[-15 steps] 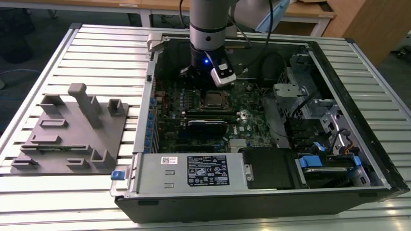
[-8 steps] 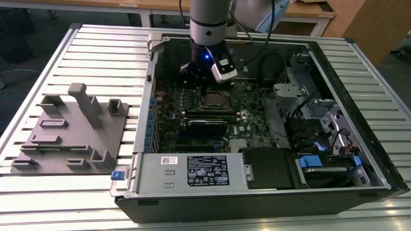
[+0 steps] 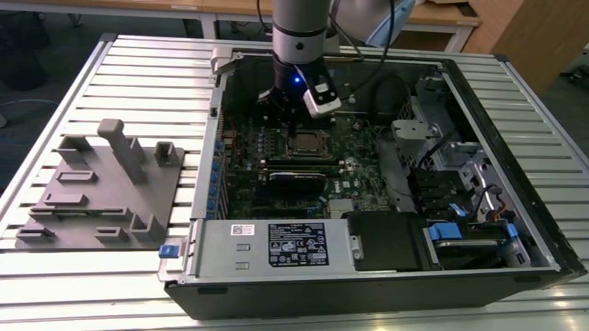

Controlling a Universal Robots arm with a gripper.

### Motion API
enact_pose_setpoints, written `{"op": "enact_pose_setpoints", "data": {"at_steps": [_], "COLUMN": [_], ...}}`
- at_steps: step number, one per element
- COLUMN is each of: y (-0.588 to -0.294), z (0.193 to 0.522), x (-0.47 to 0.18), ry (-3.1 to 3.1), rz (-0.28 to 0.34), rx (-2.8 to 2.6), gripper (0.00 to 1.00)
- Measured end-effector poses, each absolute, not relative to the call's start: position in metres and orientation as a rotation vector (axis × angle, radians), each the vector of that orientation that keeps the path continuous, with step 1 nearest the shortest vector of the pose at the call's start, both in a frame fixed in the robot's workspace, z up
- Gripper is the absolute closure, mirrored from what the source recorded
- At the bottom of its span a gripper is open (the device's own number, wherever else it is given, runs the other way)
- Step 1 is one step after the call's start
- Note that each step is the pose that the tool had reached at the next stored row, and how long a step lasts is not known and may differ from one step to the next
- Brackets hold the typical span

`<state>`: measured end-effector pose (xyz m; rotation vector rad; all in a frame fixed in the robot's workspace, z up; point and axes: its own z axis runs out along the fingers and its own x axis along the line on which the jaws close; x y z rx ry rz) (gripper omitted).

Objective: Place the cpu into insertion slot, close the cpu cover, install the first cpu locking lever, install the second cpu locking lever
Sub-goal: 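Close the cpu cover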

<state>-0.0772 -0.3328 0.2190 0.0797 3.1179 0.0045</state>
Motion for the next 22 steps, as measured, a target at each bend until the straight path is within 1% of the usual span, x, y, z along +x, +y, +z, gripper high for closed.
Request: {"op": "enact_pose_setpoints", "data": {"at_steps": [22], "y": [-0.3326], "z": [0.2189], "x": [-0.071], "ry": [3.118], "rz": [0.005], "rx": [0.08], "gripper": [0.9]}}
